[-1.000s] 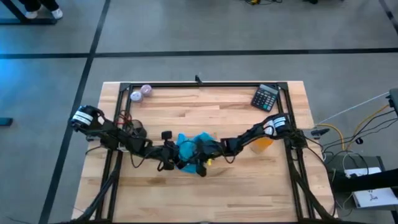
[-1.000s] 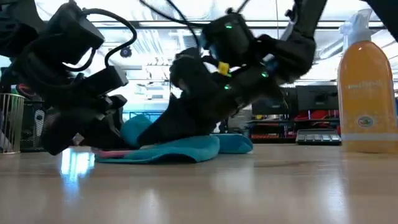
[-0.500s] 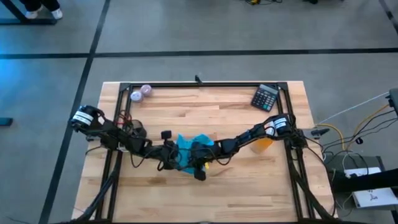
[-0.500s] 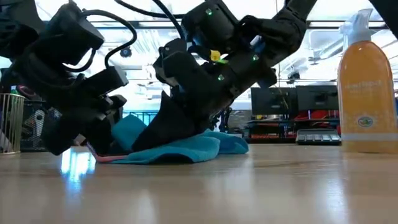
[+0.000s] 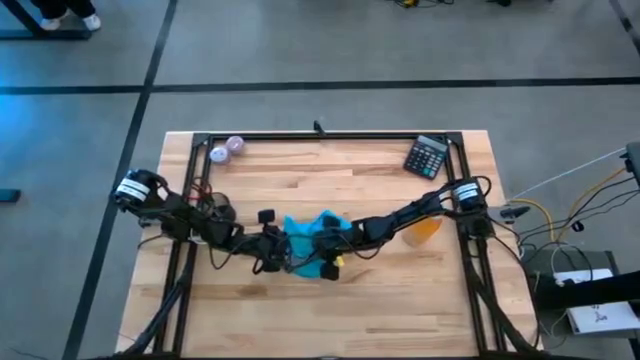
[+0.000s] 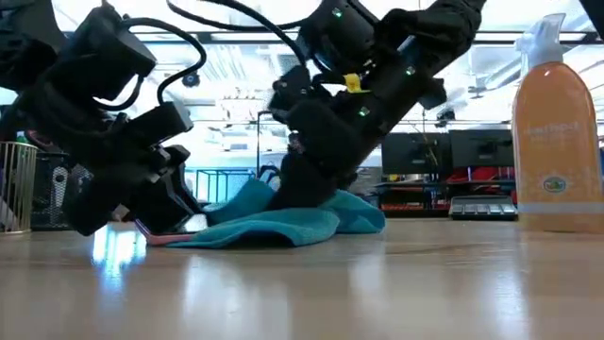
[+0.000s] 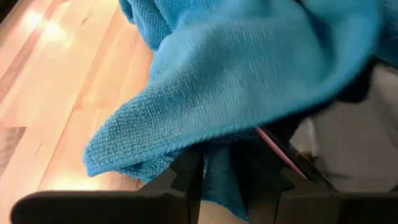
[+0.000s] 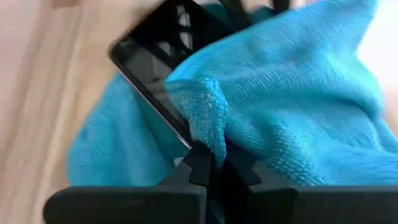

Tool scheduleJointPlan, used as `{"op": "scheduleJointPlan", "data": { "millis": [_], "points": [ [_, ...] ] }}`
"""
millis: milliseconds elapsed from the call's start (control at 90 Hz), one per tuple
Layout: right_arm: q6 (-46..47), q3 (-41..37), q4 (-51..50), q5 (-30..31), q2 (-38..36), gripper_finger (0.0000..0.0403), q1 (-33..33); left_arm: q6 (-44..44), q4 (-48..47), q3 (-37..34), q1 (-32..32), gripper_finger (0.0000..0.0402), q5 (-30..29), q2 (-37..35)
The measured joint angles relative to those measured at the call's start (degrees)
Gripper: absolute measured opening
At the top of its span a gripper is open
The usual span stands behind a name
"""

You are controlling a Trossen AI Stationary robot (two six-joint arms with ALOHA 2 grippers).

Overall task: Apply microfiber cloth
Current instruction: Wipe the pink cellphone with the blue microfiber cloth

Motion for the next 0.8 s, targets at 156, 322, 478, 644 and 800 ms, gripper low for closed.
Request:
{"op": "scheduleJointPlan", "data": {
  "millis": [156,322,478,644,800],
  "points": [
    [2.4,-6.1,0.2,0.5,-3.3,0.0,-1.6,0.0,0.2,0.0,0.0,0.0075,0.0,0.0],
    [4.3,-10.6,-0.2,4.6,-7.0,0.0,-2.5,0.1,0.8,-0.1,0.1,0.0075,0.1,0.1],
    [3.0,-10.9,-1.9,9.6,-8.9,0.0,-3.2,0.7,1.9,-0.1,0.1,0.0075,0.2,0.5],
    [2.5,-9.8,-1.3,10.0,-10.3,0.0,-6.2,0.7,3.2,0.0,0.0,0.0075,0.0,1.8],
    [2.2,-8.0,-1.1,9.5,-10.8,0.0,-9.9,0.9,4.8,0.0,0.0,0.0074,-0.2,2.9]
  ]
}}
